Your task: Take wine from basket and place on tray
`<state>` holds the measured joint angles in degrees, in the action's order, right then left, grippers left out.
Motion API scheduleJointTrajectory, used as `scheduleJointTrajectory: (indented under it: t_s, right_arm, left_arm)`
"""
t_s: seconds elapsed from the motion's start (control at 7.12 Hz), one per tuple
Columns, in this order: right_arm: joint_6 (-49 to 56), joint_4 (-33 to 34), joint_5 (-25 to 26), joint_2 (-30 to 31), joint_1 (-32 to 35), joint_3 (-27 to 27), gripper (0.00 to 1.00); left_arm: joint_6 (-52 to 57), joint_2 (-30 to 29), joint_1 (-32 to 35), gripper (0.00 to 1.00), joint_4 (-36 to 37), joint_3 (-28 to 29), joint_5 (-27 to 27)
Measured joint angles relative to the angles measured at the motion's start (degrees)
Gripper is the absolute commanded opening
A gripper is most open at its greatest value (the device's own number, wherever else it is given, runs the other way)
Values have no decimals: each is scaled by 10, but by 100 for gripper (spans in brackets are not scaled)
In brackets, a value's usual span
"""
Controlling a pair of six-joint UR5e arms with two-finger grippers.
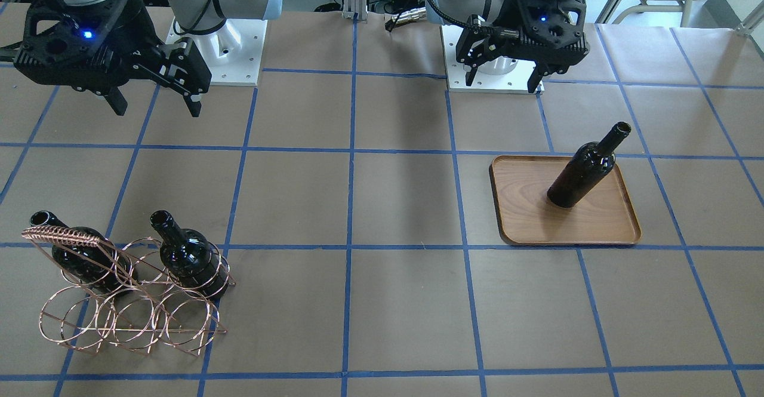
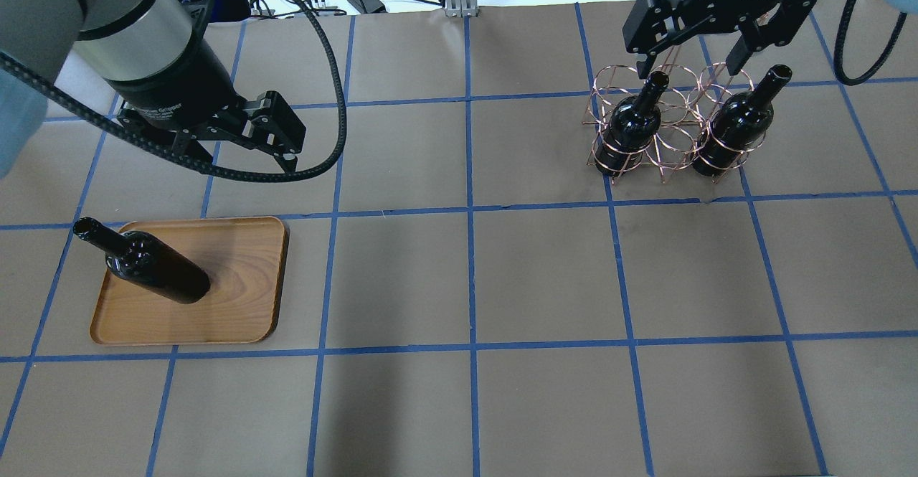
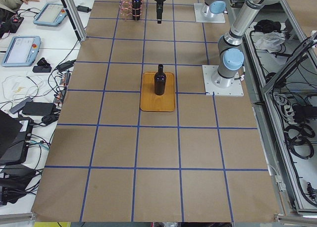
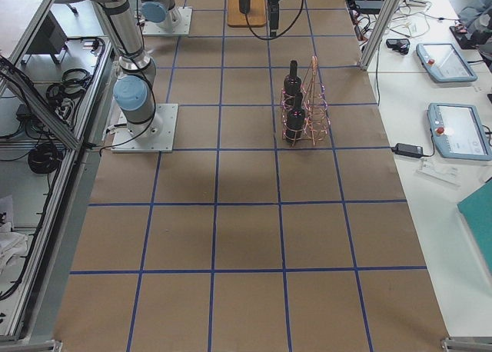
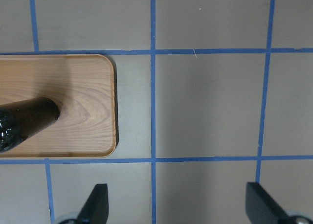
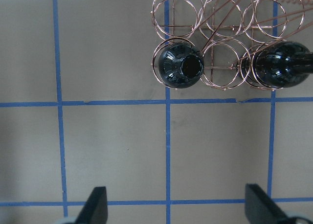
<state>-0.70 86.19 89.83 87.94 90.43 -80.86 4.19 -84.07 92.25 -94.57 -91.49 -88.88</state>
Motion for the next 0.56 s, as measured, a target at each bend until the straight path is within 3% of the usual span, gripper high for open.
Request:
scheduleJointTrajectory:
  t_s: [0.56]
  right_arm:
    - [1, 0, 1, 0, 0, 0, 100]
  left_arm:
    - [29, 8, -25, 100, -2, -2, -2]
